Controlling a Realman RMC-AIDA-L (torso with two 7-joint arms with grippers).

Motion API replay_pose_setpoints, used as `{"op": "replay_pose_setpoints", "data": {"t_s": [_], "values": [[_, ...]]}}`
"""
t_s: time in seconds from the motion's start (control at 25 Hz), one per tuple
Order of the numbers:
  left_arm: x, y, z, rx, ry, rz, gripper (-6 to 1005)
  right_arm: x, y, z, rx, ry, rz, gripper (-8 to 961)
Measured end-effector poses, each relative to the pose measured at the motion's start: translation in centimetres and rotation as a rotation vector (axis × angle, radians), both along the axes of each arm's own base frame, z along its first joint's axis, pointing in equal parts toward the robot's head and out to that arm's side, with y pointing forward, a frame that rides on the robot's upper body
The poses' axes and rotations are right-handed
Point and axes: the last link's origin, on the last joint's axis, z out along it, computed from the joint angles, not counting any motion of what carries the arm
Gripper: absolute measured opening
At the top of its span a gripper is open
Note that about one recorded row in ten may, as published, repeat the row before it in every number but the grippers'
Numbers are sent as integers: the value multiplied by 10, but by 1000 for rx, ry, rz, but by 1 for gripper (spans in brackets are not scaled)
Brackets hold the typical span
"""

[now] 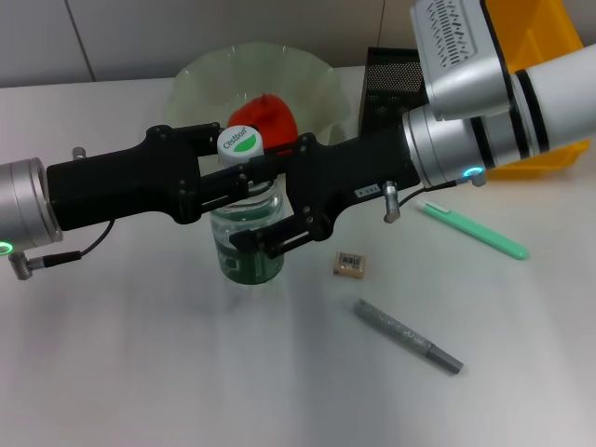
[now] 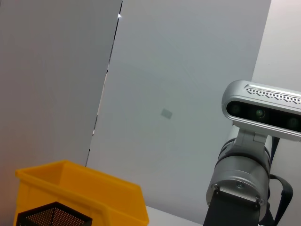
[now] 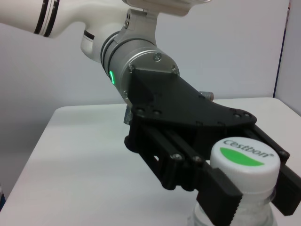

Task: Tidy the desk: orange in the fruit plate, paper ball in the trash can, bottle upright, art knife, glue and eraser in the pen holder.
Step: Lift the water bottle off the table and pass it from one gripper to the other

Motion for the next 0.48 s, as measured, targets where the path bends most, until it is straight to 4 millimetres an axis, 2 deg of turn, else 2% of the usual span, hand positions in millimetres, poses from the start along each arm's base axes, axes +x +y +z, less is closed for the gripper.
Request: {"op": "replay_pose_setpoints", "data": {"t_s": [0.48], "values": [[0, 0, 0, -1, 3, 1, 452, -2, 0, 0, 2, 18, 1, 759]]}}
